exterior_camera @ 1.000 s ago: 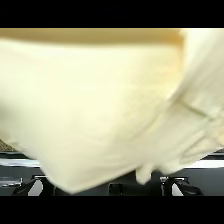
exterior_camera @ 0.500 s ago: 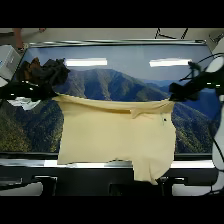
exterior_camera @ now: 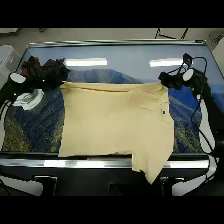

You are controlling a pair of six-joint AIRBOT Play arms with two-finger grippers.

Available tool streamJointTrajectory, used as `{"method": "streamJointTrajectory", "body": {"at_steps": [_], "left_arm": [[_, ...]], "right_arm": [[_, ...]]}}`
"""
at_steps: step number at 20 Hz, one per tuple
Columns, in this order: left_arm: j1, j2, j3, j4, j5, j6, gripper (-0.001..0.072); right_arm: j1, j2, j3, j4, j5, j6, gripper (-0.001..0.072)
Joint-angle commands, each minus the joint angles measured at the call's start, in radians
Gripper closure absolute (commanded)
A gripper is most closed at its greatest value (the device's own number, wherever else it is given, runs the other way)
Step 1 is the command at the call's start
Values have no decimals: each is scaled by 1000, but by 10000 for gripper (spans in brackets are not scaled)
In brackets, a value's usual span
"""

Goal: Fold the clothes and pants, and hang the long-sleeved shirts on hangers.

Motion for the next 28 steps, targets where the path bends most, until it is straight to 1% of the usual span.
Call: {"method": "streamJointTrajectory", "body": {"at_steps": [1,3,5,6,7,8,9,10,11,12,13,14,16,19,26,27,28], "left_arm": [[-48,-61,15,-3,135,8,687],[-73,-109,15,-3,136,8,687],[-78,-120,16,-4,134,8,687],[-71,-115,28,-3,116,9,687],[-54,-111,53,-1,66,10,688],[-32,-109,85,8,-16,13,687],[-12,-109,107,15,-108,12,687],[11,-109,117,16,-217,11,687],[27,-110,116,18,-327,11,687],[39,-113,113,37,-436,8,688],[43,-115,103,76,-529,-1,688],[42,-115,85,124,-593,-13,688],[40,-116,41,150,-644,-19,688],[40,-128,13,151,-644,-18,688],[26,-153,9,148,-644,-18,688],[27,-153,10,148,-643,-19,676],[31,-151,12,148,-652,-28,450]], "right_arm": [[2,-60,-1,-27,-100,74,676],[3,-87,-1,-12,-39,74,677],[-13,-75,8,-17,-30,76,677],[-33,-62,26,-16,-13,95,676],[-55,-50,50,-13,35,110,676],[-78,-39,78,-10,129,109,676],[-97,-27,93,-9,241,86,676],[-105,-14,93,-13,357,42,676],[-109,-10,93,-29,503,-9,676],[-108,-10,84,-40,642,-36,676],[-108,-10,63,-43,740,-45,676],[-108,-10,34,-45,801,-44,676],[-108,-11,-39,-42,826,-37,676],[-108,-11,-112,-13,826,-32,676],[-108,-11,-126,-24,800,-21,674],[-108,-11,-126,-20,781,-29,622],[-109,-11,-114,-5,782,-60,352]]}}
